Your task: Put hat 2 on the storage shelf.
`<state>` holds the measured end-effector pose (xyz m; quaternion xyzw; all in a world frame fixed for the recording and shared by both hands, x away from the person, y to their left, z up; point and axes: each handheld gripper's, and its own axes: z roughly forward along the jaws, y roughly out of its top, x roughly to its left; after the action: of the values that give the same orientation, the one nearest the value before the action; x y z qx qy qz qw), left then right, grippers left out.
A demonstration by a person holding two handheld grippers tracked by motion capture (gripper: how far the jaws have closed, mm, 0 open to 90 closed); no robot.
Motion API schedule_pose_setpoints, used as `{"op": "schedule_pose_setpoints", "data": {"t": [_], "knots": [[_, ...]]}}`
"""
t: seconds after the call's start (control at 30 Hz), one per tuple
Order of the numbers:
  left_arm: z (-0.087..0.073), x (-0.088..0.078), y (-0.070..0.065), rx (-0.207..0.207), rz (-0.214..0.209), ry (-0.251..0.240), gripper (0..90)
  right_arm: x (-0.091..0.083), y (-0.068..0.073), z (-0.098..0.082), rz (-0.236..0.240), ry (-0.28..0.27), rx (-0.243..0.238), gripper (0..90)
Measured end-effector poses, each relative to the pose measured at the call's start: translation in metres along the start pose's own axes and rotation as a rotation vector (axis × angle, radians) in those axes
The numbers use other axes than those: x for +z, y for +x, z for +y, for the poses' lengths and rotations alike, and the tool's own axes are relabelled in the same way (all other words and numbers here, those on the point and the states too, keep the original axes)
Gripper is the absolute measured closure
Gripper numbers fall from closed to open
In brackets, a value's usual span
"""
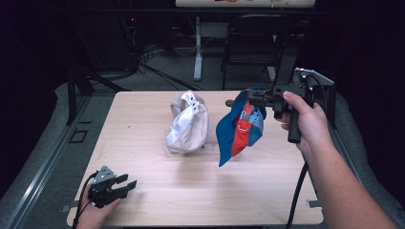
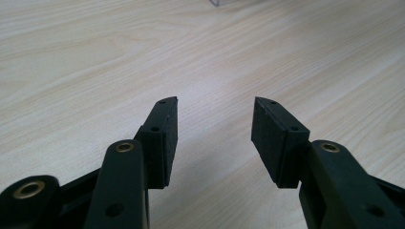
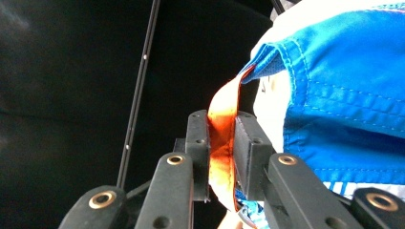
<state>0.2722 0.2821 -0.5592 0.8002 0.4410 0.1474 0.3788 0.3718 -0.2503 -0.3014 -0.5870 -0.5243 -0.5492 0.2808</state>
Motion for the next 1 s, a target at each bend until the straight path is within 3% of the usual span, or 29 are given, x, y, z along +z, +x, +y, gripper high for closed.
{"op": "schedule_pose_setpoints", "data": {"t": [0.27, 0.3, 0.53, 0.8, 1.0], "knots": [[0.000, -0.001, -0.001, 0.005, -0.008, 0.019, 52.3, 0.005, 0.010, 0.012, -0.003, -0.036, 0.000, 77.6], [-0.001, 0.000, -0.001, 0.001, -0.005, 0.001, 52.3, 0.005, 0.011, 0.014, -0.005, -0.036, -0.006, 77.6], [-0.001, -0.001, 0.000, -0.001, -0.005, -0.001, 52.3, 0.010, 0.014, 0.026, -0.009, -0.070, -0.001, 77.6], [-0.001, -0.002, 0.000, -0.003, -0.009, 0.014, 52.3, 0.013, 0.005, 0.043, -0.054, -0.106, 0.020, 77.6], [-0.002, 0.000, 0.000, -0.003, -0.009, -0.001, 52.3, 0.012, -0.006, 0.055, -0.100, -0.078, 0.022, 77.6]]}}
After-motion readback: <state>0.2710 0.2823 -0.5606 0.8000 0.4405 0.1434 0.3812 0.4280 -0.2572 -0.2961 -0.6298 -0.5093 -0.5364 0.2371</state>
